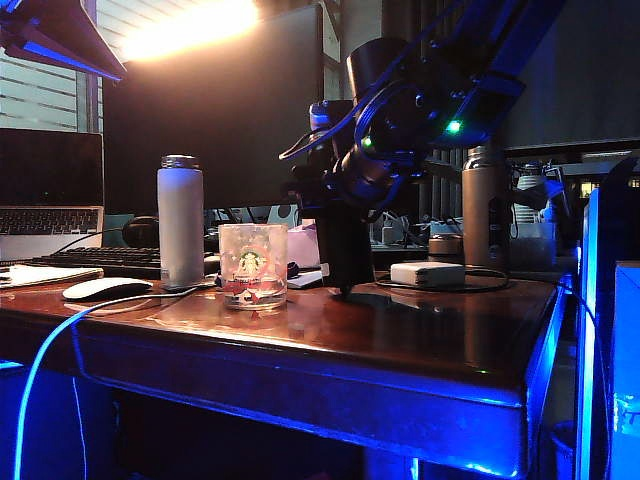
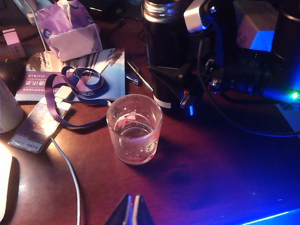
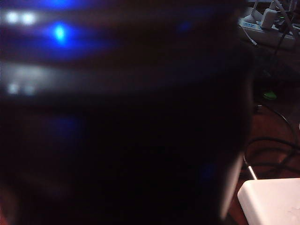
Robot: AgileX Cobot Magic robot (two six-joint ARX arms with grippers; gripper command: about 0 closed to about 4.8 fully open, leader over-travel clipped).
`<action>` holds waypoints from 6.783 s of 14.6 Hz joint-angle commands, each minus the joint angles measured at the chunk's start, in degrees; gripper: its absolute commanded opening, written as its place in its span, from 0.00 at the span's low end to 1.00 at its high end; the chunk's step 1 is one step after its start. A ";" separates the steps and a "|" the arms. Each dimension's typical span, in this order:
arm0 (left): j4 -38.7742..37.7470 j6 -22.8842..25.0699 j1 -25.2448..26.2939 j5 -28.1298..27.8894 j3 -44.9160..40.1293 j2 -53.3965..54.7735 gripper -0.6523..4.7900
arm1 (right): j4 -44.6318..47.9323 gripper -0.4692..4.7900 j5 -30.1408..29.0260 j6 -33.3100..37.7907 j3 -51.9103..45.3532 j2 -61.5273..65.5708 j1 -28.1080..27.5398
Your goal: Pick up the black thermos, pour a little water from inside into the glass cup, then place the black thermos back on the table.
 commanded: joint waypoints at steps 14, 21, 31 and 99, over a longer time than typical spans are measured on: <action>0.92 -0.17 -0.02 0.42 0.31 -0.13 0.18 | 2.23 0.68 -3.52 -2.80 0.22 -1.90 0.28; 0.92 -0.20 -0.02 0.42 0.31 -0.13 0.18 | 2.29 0.53 -3.48 -5.33 0.24 -3.67 0.24; 0.96 -0.22 -0.02 0.42 0.31 -0.13 0.18 | -9.68 0.53 -7.43 -4.66 0.24 -11.37 0.26; -4.87 -15.89 -0.02 -18.25 -25.59 -49.83 0.11 | -33.70 0.08 4.81 -0.79 -53.16 -100.48 0.22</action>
